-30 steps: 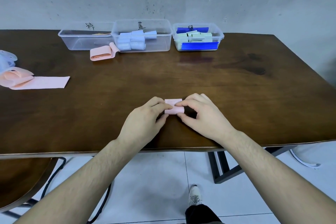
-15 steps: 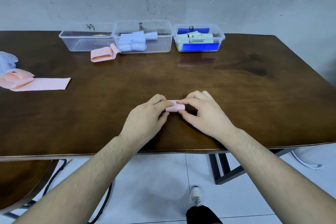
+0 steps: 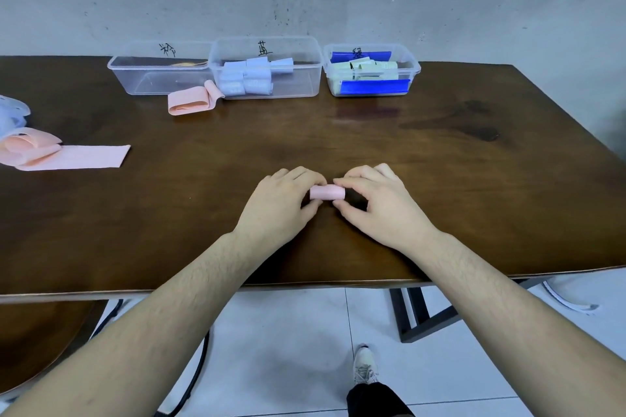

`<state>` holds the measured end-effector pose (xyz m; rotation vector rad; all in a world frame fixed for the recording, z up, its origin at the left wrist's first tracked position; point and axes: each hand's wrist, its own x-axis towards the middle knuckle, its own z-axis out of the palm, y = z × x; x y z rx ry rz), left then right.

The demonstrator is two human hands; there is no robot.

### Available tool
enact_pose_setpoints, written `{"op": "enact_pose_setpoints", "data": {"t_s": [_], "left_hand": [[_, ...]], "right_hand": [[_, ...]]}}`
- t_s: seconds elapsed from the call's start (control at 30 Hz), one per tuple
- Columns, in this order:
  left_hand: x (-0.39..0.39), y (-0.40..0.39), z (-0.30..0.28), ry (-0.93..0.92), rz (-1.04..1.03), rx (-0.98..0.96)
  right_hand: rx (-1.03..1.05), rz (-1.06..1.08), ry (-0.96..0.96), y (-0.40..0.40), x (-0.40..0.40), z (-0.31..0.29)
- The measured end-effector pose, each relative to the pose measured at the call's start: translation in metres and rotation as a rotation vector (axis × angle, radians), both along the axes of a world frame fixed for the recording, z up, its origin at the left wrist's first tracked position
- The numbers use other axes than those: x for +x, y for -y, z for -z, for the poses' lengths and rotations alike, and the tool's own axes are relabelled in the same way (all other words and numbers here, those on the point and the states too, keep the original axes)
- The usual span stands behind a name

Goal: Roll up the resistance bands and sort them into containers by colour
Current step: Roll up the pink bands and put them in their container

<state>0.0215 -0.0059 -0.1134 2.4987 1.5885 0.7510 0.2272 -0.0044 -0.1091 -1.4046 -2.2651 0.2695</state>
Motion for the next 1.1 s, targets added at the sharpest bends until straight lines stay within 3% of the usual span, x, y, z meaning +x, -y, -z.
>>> {"op": "enact_pose_setpoints", "data": {"t_s": [0.23,0.43,0.57,0.9,1.1], "left_hand": [[-0.004,-0.003,0.0,0.155,-0.031,-0.138],[-0.015,0.006,-0.016,0.483,-0.015,-0.355],[-0.018,0.014,-0.025,0.756,-0.066,-0.399],[-0.036,0.014,-0.034,1.145,-0.285,-0.541],[-0.05,-0.009,-0.054,1.234,-0.371,-0.58]], "right_hand": [[-0.105,-0.017,-0.032,-0.008,-0.008,-0.007],[-0.288,0.006,-0.428,-0.008,-0.025,-0.018],[-0.333,-0.004,-0.563,-0.002,-0.044,-0.025],[-0.36,0.044,-0.682,-0.008,-0.095,-0.041],[-0.458,0.001,-0.762,-0.043,-0.119,-0.06]]}}
